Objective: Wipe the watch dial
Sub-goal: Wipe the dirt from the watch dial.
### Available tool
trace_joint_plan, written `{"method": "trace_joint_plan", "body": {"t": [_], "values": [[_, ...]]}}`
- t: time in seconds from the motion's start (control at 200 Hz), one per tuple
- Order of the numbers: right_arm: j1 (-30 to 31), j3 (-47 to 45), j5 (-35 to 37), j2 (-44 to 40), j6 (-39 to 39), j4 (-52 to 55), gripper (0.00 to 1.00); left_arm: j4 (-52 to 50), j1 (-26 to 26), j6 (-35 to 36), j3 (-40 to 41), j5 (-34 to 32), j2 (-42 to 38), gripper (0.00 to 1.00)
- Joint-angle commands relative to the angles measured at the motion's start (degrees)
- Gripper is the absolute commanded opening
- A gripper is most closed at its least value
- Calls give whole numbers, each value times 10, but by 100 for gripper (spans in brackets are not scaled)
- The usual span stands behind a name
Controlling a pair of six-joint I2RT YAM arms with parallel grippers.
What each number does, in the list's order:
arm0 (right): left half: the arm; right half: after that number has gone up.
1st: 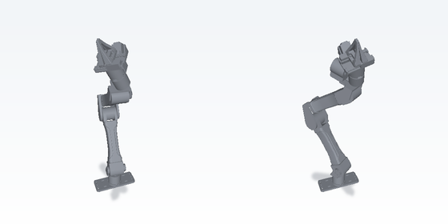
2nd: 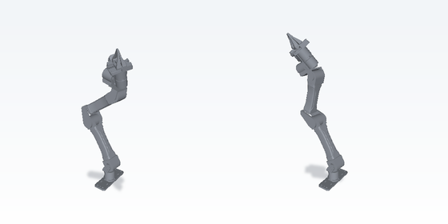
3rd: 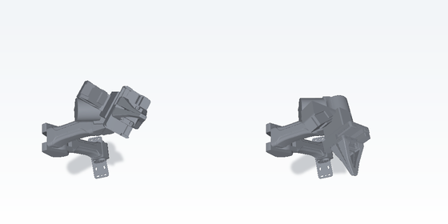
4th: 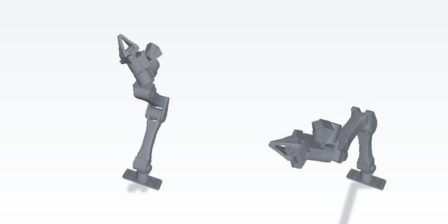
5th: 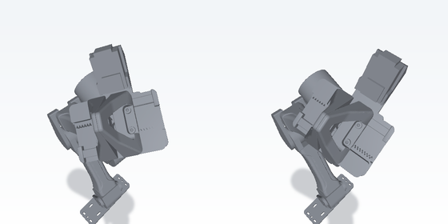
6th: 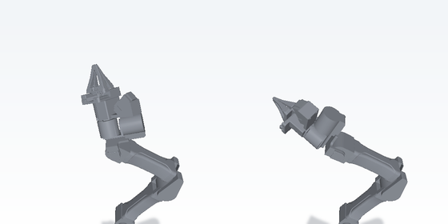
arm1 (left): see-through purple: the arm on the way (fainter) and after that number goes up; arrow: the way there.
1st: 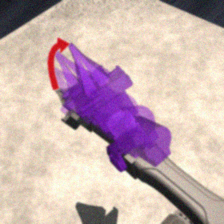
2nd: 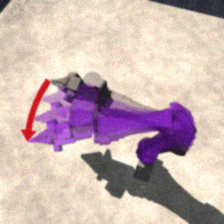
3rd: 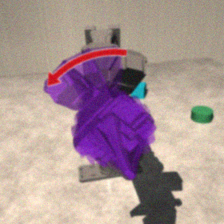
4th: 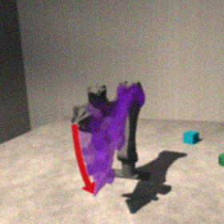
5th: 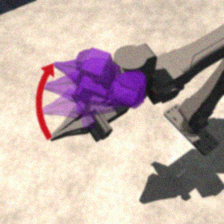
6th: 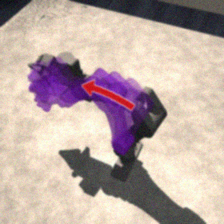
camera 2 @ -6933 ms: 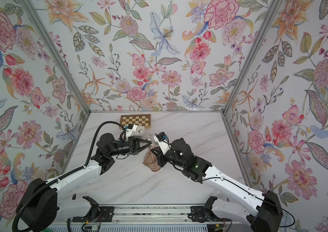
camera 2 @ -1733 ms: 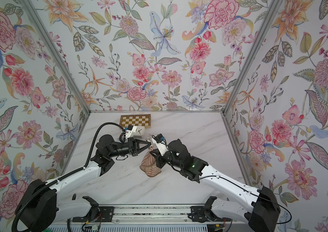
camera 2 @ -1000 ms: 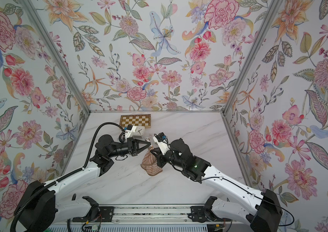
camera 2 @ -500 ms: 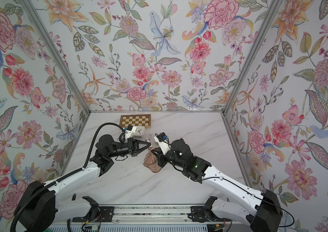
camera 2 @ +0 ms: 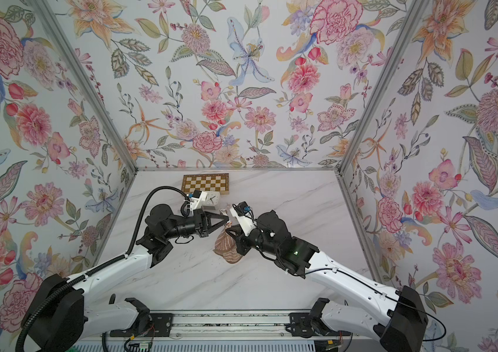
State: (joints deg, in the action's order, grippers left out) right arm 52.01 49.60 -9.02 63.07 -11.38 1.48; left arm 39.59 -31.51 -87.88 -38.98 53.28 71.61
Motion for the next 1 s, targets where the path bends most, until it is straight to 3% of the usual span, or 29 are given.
{"method": "trace_joint_plan", "body": {"t": [0.0,0.581,0.996], "values": [[-2,15,5,-1,3,-40,0,-6,-4,6,3,17,-14,0],[-32,-24,-12,20,-9,-67,0,-2,-5,2,9,15,-24,0],[-47,-8,-13,-17,-6,-43,0,-1,-4,3,11,15,-19,0]]}}
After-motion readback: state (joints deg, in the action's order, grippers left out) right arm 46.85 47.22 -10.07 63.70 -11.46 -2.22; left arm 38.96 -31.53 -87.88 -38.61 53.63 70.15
